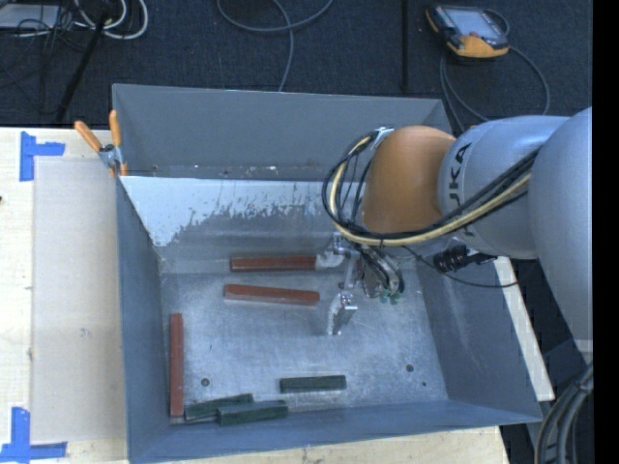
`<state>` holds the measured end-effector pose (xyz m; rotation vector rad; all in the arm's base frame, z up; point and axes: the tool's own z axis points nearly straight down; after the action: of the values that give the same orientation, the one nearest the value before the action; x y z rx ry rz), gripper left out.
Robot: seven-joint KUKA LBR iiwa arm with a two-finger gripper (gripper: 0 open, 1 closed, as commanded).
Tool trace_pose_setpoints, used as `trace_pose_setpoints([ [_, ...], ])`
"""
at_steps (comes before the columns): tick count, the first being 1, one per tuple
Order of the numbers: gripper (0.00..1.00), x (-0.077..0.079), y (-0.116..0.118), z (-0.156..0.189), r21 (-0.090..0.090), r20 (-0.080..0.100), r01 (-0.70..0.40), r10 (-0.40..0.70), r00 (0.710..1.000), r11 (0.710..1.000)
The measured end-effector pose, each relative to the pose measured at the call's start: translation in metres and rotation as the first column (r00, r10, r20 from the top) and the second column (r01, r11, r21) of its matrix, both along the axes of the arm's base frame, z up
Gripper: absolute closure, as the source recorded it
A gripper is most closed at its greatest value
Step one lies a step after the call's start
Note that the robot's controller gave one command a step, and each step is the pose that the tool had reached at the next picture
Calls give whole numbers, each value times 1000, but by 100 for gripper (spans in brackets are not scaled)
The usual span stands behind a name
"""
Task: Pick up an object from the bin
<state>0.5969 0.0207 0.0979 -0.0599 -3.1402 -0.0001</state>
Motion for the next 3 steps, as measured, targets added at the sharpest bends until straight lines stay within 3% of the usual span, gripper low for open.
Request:
trace_pose_setpoints([
  [1,0,0,0,0,0,0,0,0,1000,1000],
  [2,100,16,31,-21,-4,4,86,-86,996,996],
  [3,100,16,32,-21,-4,4,85,-85,996,996],
])
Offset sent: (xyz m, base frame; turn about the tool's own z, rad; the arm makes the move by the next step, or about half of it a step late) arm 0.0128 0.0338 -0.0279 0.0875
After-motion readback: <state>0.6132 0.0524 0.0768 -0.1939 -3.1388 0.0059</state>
